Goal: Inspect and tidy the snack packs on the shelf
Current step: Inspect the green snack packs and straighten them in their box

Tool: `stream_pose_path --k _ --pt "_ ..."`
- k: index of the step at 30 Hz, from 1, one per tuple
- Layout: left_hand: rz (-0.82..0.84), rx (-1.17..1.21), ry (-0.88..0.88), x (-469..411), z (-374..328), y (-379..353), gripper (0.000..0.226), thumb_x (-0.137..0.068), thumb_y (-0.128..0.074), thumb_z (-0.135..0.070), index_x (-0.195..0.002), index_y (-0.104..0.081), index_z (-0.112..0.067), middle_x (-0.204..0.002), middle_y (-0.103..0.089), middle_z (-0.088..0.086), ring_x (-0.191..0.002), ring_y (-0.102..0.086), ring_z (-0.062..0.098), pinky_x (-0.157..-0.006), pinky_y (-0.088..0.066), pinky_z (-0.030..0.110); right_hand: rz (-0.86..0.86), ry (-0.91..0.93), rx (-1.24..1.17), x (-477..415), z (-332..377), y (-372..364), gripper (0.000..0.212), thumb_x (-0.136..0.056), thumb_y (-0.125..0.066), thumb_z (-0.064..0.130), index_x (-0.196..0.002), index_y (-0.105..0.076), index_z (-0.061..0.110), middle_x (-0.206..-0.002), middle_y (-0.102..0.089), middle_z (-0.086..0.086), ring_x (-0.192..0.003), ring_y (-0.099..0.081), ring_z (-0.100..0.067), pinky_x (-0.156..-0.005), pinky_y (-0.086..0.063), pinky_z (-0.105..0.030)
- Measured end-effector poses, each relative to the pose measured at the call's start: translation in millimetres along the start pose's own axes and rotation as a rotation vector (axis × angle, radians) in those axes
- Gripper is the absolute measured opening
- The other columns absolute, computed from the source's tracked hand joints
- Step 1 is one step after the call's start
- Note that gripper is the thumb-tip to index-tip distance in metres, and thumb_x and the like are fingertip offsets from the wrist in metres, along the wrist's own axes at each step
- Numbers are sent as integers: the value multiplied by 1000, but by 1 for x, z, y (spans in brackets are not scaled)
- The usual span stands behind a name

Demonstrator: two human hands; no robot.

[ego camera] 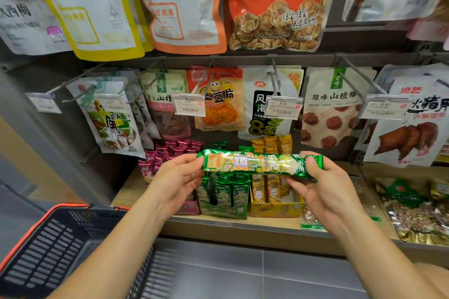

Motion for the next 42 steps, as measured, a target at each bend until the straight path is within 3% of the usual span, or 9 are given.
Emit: stream_pose_path --k 5,10,16,22,24,27,29,32,42 --pt "-109 -529 -220 1 -6 -5 19 -98 -50 -1 -86 -58 -13 -75 -69 5 -54 -59 5 -50 -48 18 54 51 -2 3 1 -2 19 -100 -46 8 -104 -65 9 -112 -66 -19 -96 -70 -28 -69 -60 -38" --pt "-281 -975 -561 0 -9 -6 22 -94 -52 -1 -96 -52 -23 -64 -50 -1 -58 -46 13 -57 -39 35 163 99 -14 8 5 -8 15 -92 -56 6 -95 -69 13 -109 -68 -18 -98 -70 -30 -71 -59 -36" --pt "-298 -1169 -684 2 -5 -9 35 -88 -55 1 -109 -71 -22 -86 -71 2 -69 -51 16 -64 -36 28 379 131 6 13 8 -12 25 -68 -77 14 -91 -72 20 -104 -72 -12 -101 -69 -26 -77 -57 -32" --pt "-255 -1339 -587 -3 -1 -6 33 -82 -54 2 -106 -68 -18 -87 -63 0 -83 -59 25 -66 -41 33 429 211 238 11 11 -11 47 -60 -81 8 -103 -66 18 -102 -73 -9 -93 -71 -22 -75 -57 -27" --pt "-111 -1322 -516 -6 1 -9 43 -80 -51 9 -111 -67 -15 -103 -61 0 -93 -57 19 -72 -39 26 322 305 374 12 15 -11 47 -60 -81 14 -104 -65 16 -96 -75 -6 -83 -72 -19 -68 -57 -25" --pt "209 -1023 -233 -5 2 -8 55 -80 -52 8 -115 -59 -34 -112 -61 -5 -69 -57 1 -56 -42 15 223 333 347 12 21 -8 45 -59 -80 17 -101 -64 12 -89 -76 -6 -74 -73 -17 -60 -55 -20" --pt "388 -908 -164 -4 3 -10 51 -79 -64 -8 -116 -57 -42 -117 -64 -9 -85 -64 2 -73 -53 23 191 338 336 12 23 -7 43 -60 -79 19 -99 -63 9 -88 -76 -6 -74 -73 -18 -57 -56 -20" --pt "405 -933 -242 -5 3 -13 30 -81 -77 -29 -103 -65 -44 -105 -71 -18 -97 -65 0 -89 -50 26 156 375 426 13 27 -6 46 -61 -79 32 -98 -61 10 -85 -76 -5 -71 -74 -22 -54 -57 -23" --pt "378 -1222 -267 -9 7 -12 25 -75 -81 -39 -94 -64 -35 -85 -68 -12 -75 -64 4 -65 -53 25 296 500 753 15 30 -5 29 -72 -65 55 -96 -64 38 -81 -71 0 -55 -69 -22 -49 -56 -28"
Point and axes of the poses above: each hand's wrist, its own x-axis away from the middle knuckle, its own y-axis out of the back of the hand, z = x × y, the point moved 2 cm from there along -x, towards the middle knuckle
